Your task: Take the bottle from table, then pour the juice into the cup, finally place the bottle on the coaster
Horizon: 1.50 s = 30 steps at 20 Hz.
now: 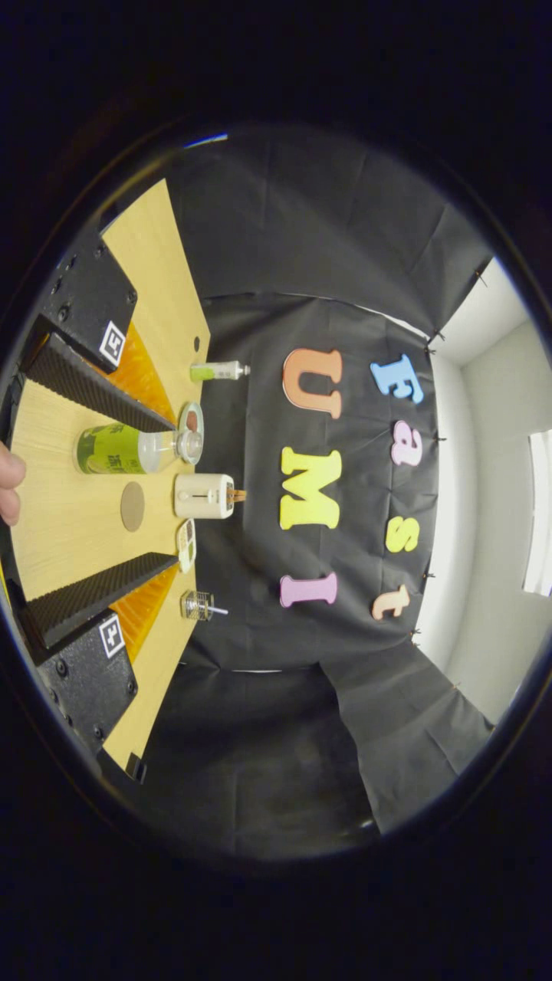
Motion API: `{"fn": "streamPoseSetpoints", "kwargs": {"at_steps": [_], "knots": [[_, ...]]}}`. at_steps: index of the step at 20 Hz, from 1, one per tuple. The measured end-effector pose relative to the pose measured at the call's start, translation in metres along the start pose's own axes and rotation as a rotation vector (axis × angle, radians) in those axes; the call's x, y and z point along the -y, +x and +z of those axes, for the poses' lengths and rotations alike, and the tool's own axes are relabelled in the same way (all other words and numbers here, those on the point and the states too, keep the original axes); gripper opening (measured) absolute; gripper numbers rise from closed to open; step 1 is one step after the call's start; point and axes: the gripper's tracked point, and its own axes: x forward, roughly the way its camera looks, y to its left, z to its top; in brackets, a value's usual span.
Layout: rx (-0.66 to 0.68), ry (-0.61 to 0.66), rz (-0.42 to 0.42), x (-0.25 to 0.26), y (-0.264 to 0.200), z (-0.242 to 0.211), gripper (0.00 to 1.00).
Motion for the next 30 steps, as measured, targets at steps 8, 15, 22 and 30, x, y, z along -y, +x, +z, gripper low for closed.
{"fn": "streamPoseSetpoints", "kwargs": {"at_steps": [8,15,22,30], "knots": [[-0.003,0.023,0.011,-0.004,0.004,-0.017,1.00],[-0.092,0.032,0.059,-0.022,0.030,-0.059,1.00],[-0.148,0.018,0.082,-0.040,0.066,-0.084,1.00],[-0.225,0.011,0.052,-0.046,0.098,-0.098,1.00]]}}
